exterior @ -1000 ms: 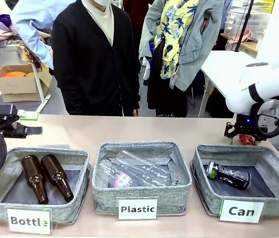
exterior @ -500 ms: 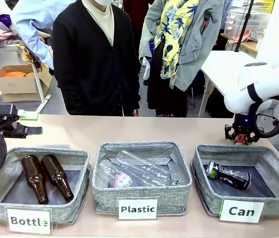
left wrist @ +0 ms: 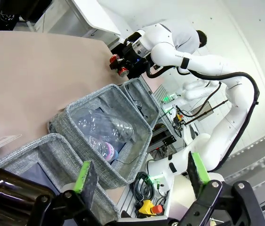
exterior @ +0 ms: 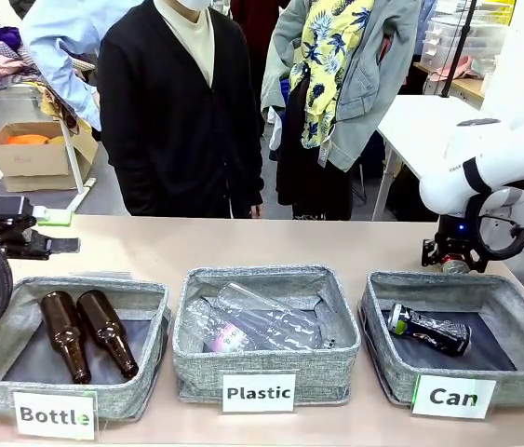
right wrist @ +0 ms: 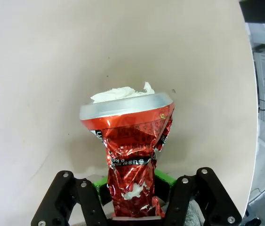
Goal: Sort the can waste into the basket.
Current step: Pick up the can waste from the table and place it in the right Fabric basket.
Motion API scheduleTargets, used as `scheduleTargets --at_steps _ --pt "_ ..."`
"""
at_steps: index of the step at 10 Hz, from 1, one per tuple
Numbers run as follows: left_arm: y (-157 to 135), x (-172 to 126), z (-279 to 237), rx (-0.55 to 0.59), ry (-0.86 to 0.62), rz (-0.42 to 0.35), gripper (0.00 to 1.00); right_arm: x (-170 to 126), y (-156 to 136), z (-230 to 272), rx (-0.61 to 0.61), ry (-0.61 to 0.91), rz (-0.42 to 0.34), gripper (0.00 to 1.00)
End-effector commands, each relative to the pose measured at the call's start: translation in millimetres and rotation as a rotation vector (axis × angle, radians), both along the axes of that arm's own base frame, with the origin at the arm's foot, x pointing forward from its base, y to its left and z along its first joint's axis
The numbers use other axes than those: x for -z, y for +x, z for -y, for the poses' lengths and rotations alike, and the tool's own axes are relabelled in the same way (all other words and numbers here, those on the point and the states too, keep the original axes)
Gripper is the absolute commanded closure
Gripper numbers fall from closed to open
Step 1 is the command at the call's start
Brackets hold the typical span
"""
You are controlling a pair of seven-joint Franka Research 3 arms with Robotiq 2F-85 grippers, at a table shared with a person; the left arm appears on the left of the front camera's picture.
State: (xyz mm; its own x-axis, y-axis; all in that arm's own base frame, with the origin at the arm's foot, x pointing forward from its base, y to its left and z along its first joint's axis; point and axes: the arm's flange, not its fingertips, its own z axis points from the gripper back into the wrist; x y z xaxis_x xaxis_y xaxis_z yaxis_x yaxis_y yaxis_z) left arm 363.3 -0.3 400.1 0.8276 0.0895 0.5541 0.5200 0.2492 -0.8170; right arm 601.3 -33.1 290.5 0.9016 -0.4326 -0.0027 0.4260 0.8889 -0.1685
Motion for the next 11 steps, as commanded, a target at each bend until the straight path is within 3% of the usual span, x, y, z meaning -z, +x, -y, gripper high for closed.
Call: scheduleTargets --at_steps 1,4,5,7,9,11 --pt "-6 0 -1 0.013 0.002 0.004 0.00 -1 -5 -1 -0.019 0.021 0.001 1.00" --pt "-6 0 -1 0.013 0.002 0.004 0.00 -22 -18 -3 -0.039 0.002 0.056 1.00" --pt "-6 0 -1 0.013 0.002 0.004 0.00 -110 -60 5 -0.127 -0.063 0.153 1.00" --pt "-6 0 -1 0.013 0.002 0.004 0.00 -141 -82 1 -0.203 -0.015 0.112 1.00" --pt "-6 0 -1 0.013 0.002 0.004 0.00 -166 -138 -20 -0.401 0.050 0.088 1.00" --pt "-6 0 -1 0.013 0.002 0.004 0.00 -151 -188 -45 -0.637 0.074 0.072 1.00"
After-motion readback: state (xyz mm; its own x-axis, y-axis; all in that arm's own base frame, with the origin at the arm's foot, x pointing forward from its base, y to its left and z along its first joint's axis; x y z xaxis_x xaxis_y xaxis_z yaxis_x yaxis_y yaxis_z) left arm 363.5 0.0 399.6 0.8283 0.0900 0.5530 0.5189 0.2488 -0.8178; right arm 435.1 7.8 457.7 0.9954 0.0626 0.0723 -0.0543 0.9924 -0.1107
